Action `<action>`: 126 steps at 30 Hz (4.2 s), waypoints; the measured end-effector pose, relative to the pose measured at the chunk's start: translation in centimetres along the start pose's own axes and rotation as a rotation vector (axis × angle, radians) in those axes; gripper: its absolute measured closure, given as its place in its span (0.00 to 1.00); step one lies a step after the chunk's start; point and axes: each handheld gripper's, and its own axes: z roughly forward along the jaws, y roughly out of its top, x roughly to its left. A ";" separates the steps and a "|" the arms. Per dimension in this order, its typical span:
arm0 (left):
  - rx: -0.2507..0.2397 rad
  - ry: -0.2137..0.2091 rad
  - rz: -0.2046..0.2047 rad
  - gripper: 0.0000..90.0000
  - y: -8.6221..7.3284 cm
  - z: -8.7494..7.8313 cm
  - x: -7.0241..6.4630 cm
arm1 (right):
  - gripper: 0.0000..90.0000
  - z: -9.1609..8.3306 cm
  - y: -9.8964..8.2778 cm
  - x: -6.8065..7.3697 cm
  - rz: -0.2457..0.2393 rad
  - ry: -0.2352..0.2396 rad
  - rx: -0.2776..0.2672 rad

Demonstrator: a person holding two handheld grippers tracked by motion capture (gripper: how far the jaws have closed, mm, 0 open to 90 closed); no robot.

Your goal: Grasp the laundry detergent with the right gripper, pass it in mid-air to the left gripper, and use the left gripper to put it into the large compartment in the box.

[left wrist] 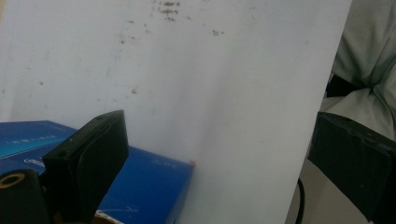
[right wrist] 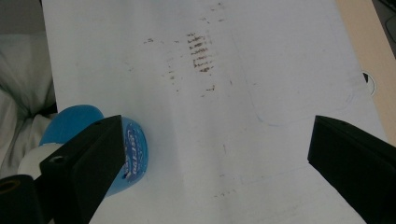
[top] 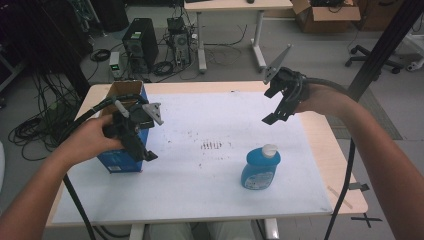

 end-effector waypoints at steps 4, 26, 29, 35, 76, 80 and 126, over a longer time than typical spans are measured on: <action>-0.004 0.004 0.001 0.06 0.1 -0.1 0.0 | 0.04 -0.2 0.0 0.1 -0.004 0.002 0.001; -0.003 0.012 -0.006 0.06 -0.1 0.0 0.1 | 0.04 -3.3 -0.5 2.5 -0.027 0.023 -0.006; -0.002 0.016 -0.006 0.06 0.0 -0.1 0.0 | 0.04 -3.8 -0.8 2.9 -0.028 0.032 -0.013; -0.002 0.018 -0.003 0.06 0.1 -0.1 -0.2 | 0.04 -4.1 -1.7 3.9 -0.032 0.056 -0.023; -0.007 0.029 -0.009 0.06 0.6 0.3 -0.4 | 0.04 -0.5 -7.4 7.0 -0.078 0.109 -0.124; -0.007 0.030 -0.009 0.06 0.6 0.3 -0.4 | 0.03 -0.2 -8.0 7.2 -0.076 0.109 -0.143; -0.001 0.034 -0.021 0.06 1.3 0.4 -0.1 | 0.03 3.9 -13.1 7.4 -0.029 0.134 -0.365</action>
